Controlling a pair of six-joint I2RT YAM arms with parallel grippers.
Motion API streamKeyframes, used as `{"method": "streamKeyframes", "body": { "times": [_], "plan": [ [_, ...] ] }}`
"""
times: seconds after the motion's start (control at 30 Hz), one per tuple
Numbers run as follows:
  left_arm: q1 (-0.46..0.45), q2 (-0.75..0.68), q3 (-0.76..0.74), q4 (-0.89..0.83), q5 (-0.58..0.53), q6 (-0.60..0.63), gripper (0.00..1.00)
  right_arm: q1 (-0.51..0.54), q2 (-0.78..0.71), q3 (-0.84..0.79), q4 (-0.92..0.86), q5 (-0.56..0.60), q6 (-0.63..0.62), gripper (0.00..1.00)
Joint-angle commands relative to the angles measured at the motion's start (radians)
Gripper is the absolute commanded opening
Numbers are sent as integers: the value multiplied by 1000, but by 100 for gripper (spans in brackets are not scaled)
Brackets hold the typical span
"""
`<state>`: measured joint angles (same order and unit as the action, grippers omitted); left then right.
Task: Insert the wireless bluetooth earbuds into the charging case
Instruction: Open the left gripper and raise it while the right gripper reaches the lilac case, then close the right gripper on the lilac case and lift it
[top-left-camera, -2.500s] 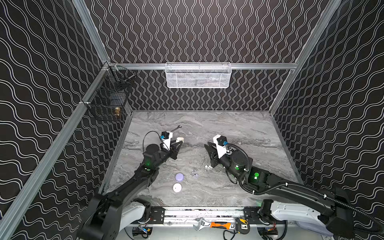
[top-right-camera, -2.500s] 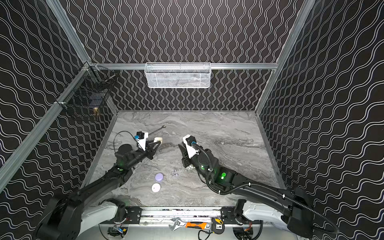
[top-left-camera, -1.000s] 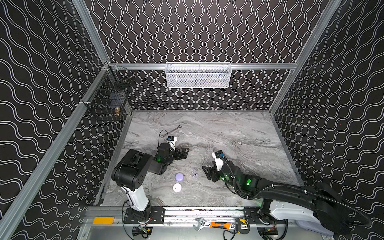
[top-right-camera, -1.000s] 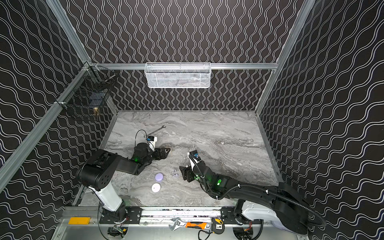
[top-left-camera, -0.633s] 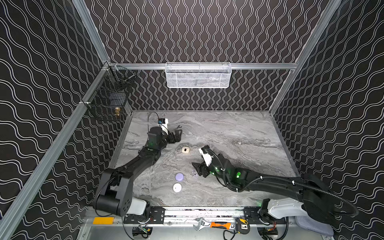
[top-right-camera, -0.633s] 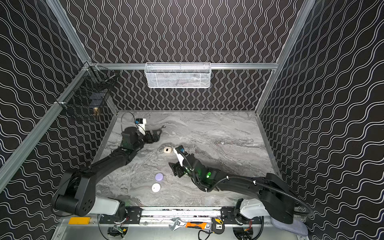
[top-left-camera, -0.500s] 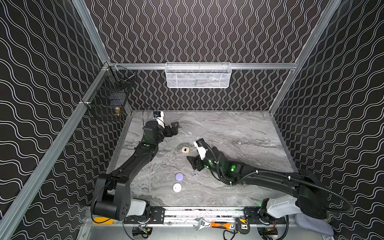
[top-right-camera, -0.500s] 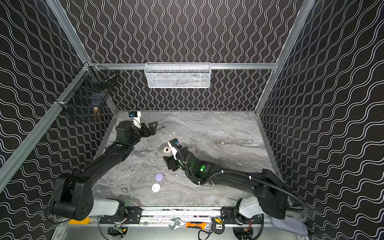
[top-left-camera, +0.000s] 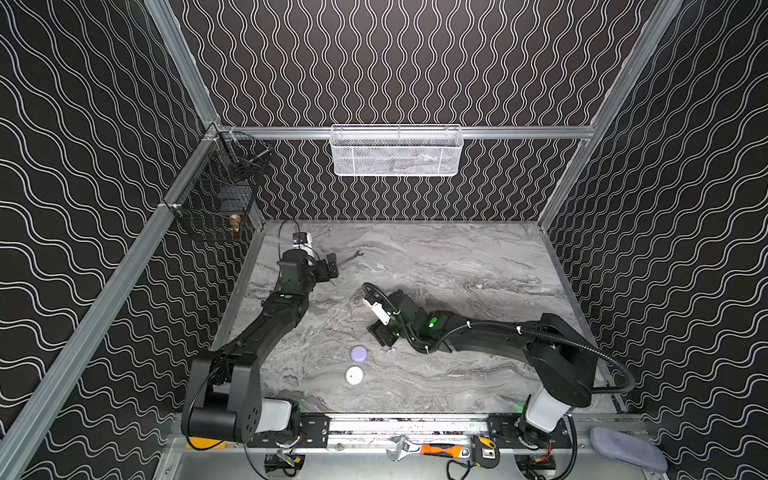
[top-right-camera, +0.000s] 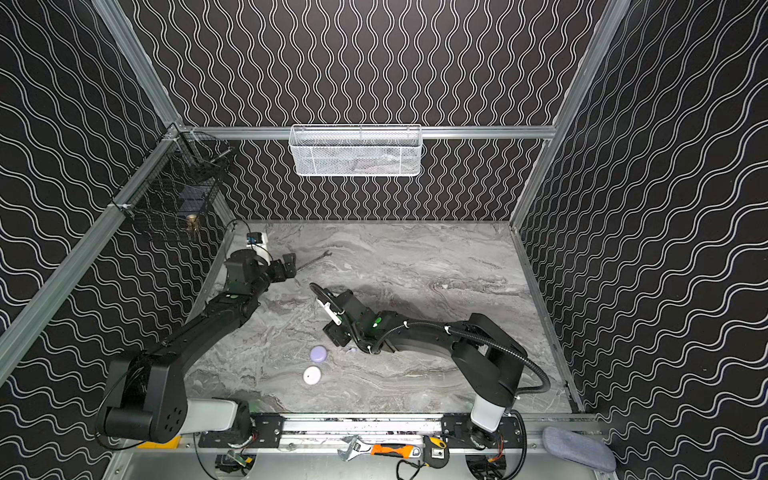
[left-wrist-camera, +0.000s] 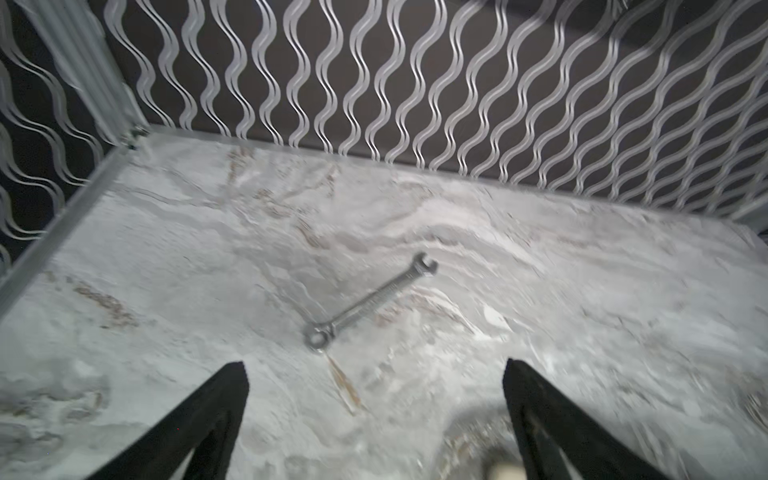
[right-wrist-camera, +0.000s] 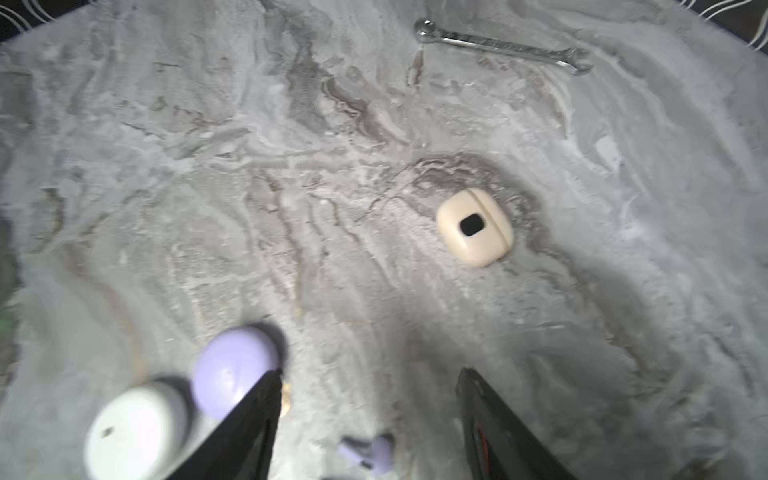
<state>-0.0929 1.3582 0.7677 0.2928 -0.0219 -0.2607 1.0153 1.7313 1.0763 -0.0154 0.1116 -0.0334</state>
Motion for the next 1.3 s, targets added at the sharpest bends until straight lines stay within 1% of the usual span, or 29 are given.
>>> {"method": "streamKeyframes", "body": {
  "times": [0.0,0.07,0.13,0.17,0.33,0.4,0.53,0.63,0.7,0.83,1.07,1.13,1.27],
  "plan": [
    [13,-36,-34,54,-17,-25,99,0,9,7,4,-135,-72,72],
    [13,-76,-69,66,-42,-36,99,3,47,50,-41,-149,-54,72],
    [13,-92,-81,71,-40,-41,99,21,101,100,-82,-163,-22,71],
    [13,-93,-79,64,-35,-46,99,35,125,115,-91,-152,-10,71],
    [13,-116,-89,49,2,-64,99,157,252,221,-176,37,43,71],
    [14,-136,-97,41,5,-64,99,183,280,244,-193,63,84,71],
    [13,-171,-100,12,24,-69,99,199,298,249,-192,63,159,72],
    [13,-188,-108,13,54,-75,99,207,320,263,-220,113,204,72],
    [13,-195,-108,7,54,-76,99,206,338,273,-235,130,225,72],
    [13,-183,-98,-1,59,-73,99,212,353,295,-259,127,234,69],
    [13,-153,-84,-4,78,-75,99,215,341,269,-257,149,262,57],
    [13,-158,-91,6,79,-79,99,216,331,252,-242,141,264,57],
    [13,-170,-97,1,65,-83,99,226,319,230,-216,117,253,60]
  ]
}}
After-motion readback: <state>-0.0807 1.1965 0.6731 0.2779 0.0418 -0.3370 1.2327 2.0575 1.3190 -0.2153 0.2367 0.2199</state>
